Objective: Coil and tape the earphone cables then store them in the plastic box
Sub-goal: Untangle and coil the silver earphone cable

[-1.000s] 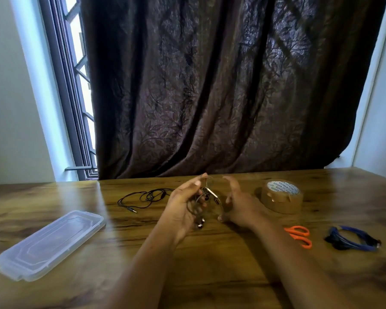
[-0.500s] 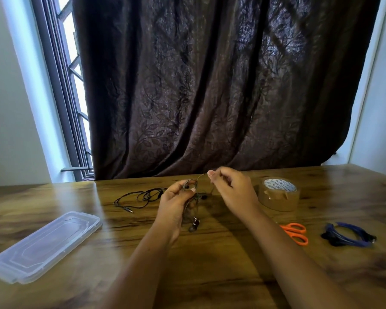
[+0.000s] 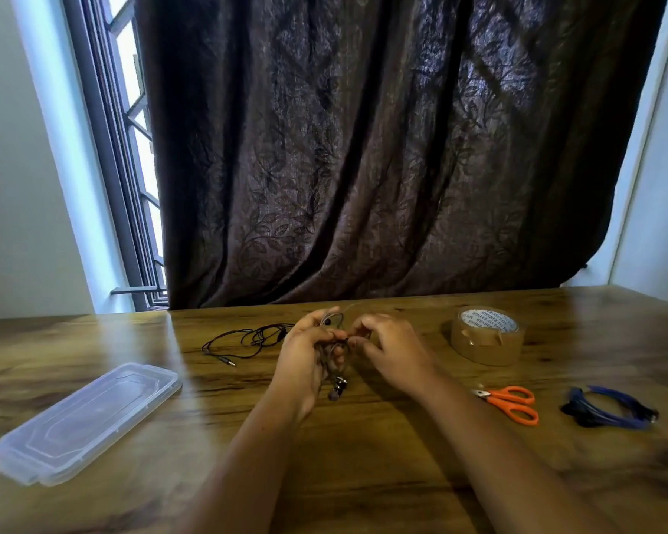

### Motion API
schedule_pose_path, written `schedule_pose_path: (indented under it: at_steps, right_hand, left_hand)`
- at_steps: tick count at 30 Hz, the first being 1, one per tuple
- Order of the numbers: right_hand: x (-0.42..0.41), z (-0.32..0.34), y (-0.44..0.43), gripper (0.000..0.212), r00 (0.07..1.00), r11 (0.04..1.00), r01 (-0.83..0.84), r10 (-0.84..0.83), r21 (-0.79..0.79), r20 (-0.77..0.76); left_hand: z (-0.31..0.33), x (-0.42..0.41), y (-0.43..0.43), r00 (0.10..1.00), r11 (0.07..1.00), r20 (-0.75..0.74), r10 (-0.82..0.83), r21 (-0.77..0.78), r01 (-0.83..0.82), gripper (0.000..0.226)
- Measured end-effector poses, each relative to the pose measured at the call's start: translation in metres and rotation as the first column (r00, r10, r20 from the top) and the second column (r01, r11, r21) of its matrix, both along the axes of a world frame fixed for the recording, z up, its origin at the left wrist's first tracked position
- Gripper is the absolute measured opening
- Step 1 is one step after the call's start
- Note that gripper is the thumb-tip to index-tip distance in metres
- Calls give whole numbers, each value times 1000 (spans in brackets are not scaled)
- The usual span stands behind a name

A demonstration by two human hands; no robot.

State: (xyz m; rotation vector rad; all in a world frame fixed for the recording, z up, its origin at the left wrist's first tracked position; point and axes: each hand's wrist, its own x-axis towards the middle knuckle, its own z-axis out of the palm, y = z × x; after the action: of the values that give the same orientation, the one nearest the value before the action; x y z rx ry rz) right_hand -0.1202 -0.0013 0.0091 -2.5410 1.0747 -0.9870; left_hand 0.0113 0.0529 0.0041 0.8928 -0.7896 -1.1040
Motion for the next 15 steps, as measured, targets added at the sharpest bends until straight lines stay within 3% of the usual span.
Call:
schedule_pose_path:
  at_steps: [3,7,11,15]
  right_hand:
    - [-2,-3,-4,13,994,996,-89,87,23,73]
    - [-5,-1,-6,15,945,970,-197,148,144,291]
    - [-7,1,-3,14,866,945,-249,119,212,486]
    - [-10,8,-1,15,719,913,-287,6,290,695]
  left_hand:
    - [1,-2,1,1000,1000,30,-4,21,3,35]
    - [4,-1,-2,988,987,39,152,43,-153,22]
    - [4,0,-3,972,970,22,235,56,-236,11]
    - [-1,5,-6,958,953,32,284,104,-286,15]
